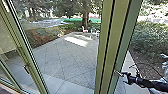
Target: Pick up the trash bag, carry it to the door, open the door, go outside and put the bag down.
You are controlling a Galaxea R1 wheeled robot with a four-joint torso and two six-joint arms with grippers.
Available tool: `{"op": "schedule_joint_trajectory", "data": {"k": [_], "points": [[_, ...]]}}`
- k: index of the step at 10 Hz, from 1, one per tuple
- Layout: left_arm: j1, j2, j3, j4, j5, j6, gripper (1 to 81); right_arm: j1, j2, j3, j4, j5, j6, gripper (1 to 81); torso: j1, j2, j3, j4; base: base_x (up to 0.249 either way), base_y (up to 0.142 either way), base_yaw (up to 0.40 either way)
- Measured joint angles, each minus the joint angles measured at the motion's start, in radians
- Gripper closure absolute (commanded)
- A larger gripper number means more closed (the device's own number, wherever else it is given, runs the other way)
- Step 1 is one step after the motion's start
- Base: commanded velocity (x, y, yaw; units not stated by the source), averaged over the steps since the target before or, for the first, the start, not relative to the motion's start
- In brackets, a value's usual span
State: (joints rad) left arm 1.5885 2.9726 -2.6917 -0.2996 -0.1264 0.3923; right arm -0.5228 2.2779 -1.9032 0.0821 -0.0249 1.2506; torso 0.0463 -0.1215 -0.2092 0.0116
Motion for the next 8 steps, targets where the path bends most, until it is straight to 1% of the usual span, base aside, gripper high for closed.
{"op": "schedule_joint_trajectory", "data": {"k": [1, 2, 3, 4, 5, 6, 7, 8], "points": [[0.000, 0.000, 0.000, 0.000, 0.000, 0.000, 81.1, 0.004, -0.049, 0.003, 0.000, -0.085, 0.004, 1.0, 0.000, 0.000, 0.000, 0.000, 0.000, 0.000, 0.000], [0.000, 0.000, 0.000, 0.000, 0.001, 0.000, 81.1, -0.012, -0.098, 0.009, -0.013, -0.141, -0.014, 1.0, 0.000, 0.000, 0.001, 0.000, 0.000, 0.000, 0.000], [0.001, 0.000, 0.000, 0.000, 0.003, 0.000, 81.1, -0.008, -0.105, 0.017, -0.012, -0.171, -0.002, 1.0, 0.000, 0.000, 0.013, 0.000, 0.000, 0.000, 0.000], [0.005, 0.000, 0.000, 0.000, 0.004, 0.000, 81.1, 0.017, -0.097, 0.030, -0.011, -0.185, -0.002, 1.0, 0.000, 0.000, 0.030, 0.000, 0.000, 0.000, 0.000], [0.004, 0.000, 0.000, 0.000, 0.002, 0.000, 81.1, 0.042, -0.095, 0.042, -0.013, -0.193, -0.013, 1.0, 0.000, 0.000, 0.035, 0.000, 0.000, 0.000, 0.000], [0.006, 0.001, 0.000, 0.000, 0.003, 0.000, 81.1, 0.052, -0.094, 0.043, -0.035, -0.230, -0.016, 1.0, -0.001, 0.000, 0.039, 0.000, 0.000, 0.000, 0.000], [0.005, 0.002, 0.000, 0.000, 0.003, 0.000, 81.1, 0.069, -0.095, 0.043, -0.090, -0.276, -0.025, 1.0, -0.001, 0.000, 0.037, 0.000, 0.000, 0.000, 0.000], [0.005, 0.003, 0.000, 0.000, 0.003, 0.000, 81.1, 0.101, -0.085, 0.043, -0.204, -0.352, -0.031, 1.0, -0.001, 0.000, 0.037, 0.000, 0.000, 0.000, 0.000]]}}
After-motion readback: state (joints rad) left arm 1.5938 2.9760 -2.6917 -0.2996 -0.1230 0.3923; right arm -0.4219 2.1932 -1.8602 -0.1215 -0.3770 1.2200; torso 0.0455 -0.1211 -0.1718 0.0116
